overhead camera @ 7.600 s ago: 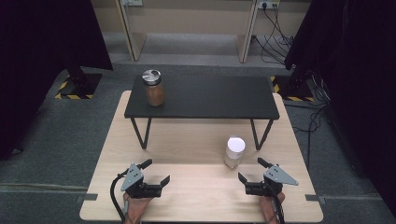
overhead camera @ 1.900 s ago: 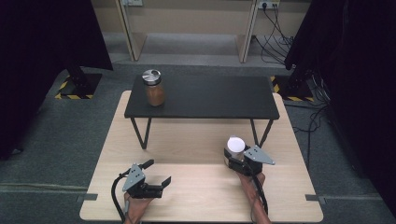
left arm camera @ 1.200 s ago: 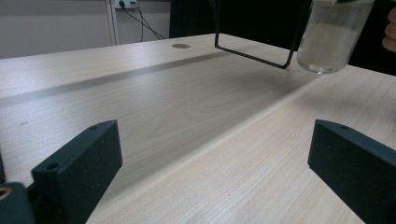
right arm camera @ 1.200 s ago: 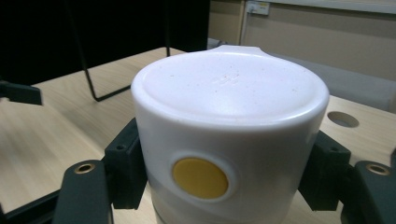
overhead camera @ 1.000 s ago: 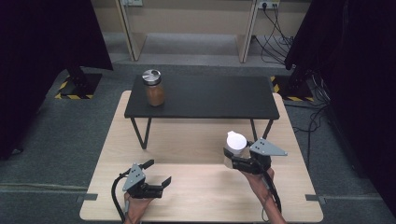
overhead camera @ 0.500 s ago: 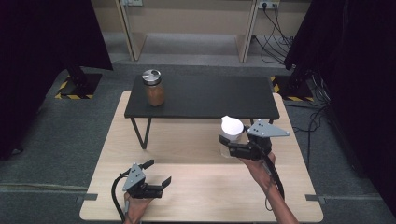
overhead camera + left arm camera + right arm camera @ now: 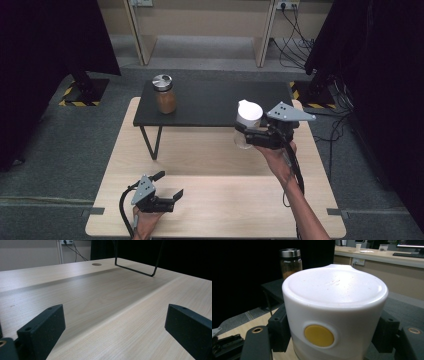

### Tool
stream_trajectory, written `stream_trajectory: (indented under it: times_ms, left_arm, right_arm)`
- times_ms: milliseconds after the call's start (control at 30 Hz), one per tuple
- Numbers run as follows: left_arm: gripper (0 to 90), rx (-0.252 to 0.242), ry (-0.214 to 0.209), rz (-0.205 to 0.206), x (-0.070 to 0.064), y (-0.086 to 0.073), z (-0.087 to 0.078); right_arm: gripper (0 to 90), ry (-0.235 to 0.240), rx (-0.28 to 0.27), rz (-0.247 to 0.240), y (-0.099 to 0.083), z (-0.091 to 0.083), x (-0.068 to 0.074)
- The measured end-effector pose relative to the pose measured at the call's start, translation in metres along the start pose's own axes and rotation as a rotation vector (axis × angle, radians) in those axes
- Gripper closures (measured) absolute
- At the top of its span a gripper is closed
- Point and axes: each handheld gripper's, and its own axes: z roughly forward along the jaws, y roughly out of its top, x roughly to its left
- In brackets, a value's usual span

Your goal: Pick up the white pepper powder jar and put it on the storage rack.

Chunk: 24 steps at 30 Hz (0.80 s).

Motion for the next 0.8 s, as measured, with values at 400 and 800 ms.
stream_trajectory:
  times_ms: [400, 800]
  left_arm:
    - [2.2, 0.000, -0.001, -0.002, 0.000, 0.000, 0.000]
    - [2.2, -0.001, -0.002, -0.004, 0.001, 0.000, 0.000]
  right_arm:
    - [30.8, -0.034, -0.003, 0.023, 0.016, 0.010, -0.008]
    - [30.8, -0.111, -0.012, 0.052, 0.027, 0.029, -0.016]
